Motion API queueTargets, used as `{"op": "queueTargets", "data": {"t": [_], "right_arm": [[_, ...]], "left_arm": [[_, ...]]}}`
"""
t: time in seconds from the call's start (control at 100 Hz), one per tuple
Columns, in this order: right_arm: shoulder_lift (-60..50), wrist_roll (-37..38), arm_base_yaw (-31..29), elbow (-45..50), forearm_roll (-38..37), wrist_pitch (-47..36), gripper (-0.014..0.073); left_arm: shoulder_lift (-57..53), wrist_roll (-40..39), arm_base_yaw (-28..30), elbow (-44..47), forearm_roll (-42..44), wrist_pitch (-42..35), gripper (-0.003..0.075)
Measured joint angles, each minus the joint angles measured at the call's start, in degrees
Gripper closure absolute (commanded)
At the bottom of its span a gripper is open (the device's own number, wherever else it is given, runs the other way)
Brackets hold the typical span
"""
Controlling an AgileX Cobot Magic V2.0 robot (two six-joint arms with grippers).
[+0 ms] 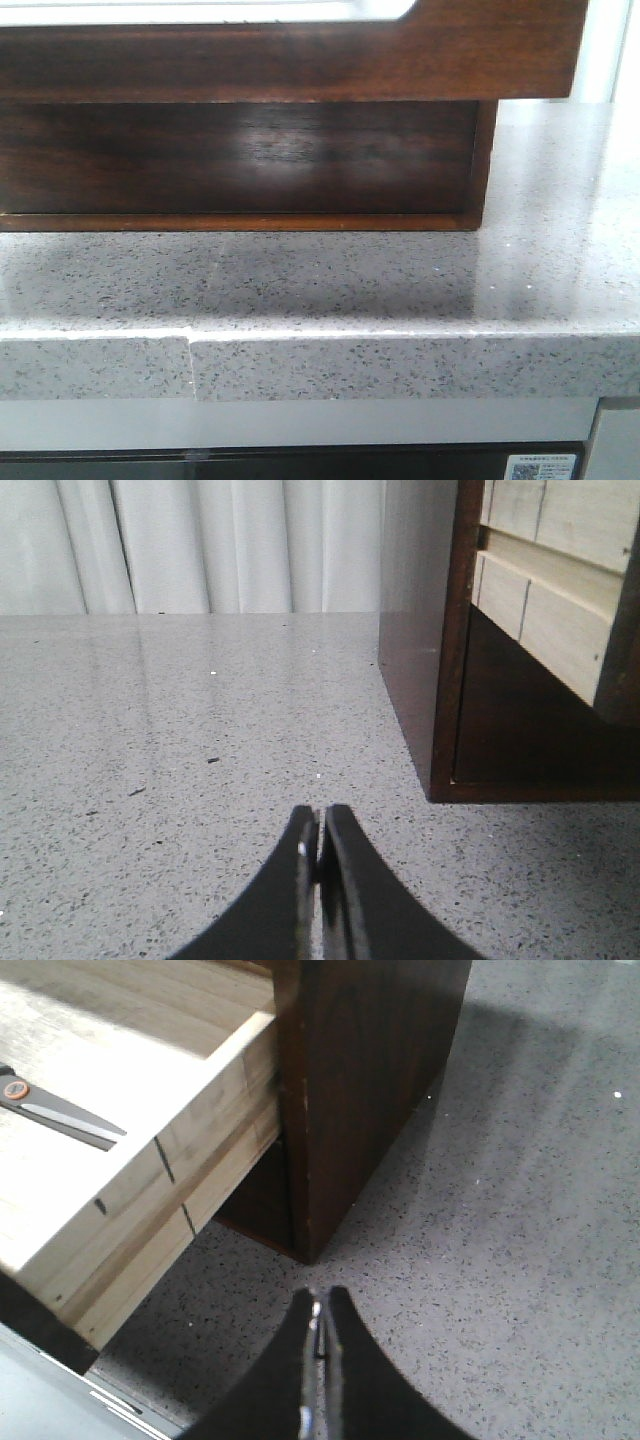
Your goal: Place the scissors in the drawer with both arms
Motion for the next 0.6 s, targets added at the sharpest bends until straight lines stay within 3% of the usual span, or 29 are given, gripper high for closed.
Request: {"op": "queueTargets", "data": {"t": [0.44, 0.6], "right_arm": [[-0.6, 0.0, 0.0, 0.3, 0.0, -0.5, 0.0662], [-7.3, 0.0, -2.7, 5.8, 0.0, -8.5, 0.0662]], "left_arm": [[0.0, 0.0, 0.0, 0.0, 0.0, 0.0, 0.0741], [0.0, 0.0, 0.0, 0.0, 0.0, -0.1, 0.0741]]}}
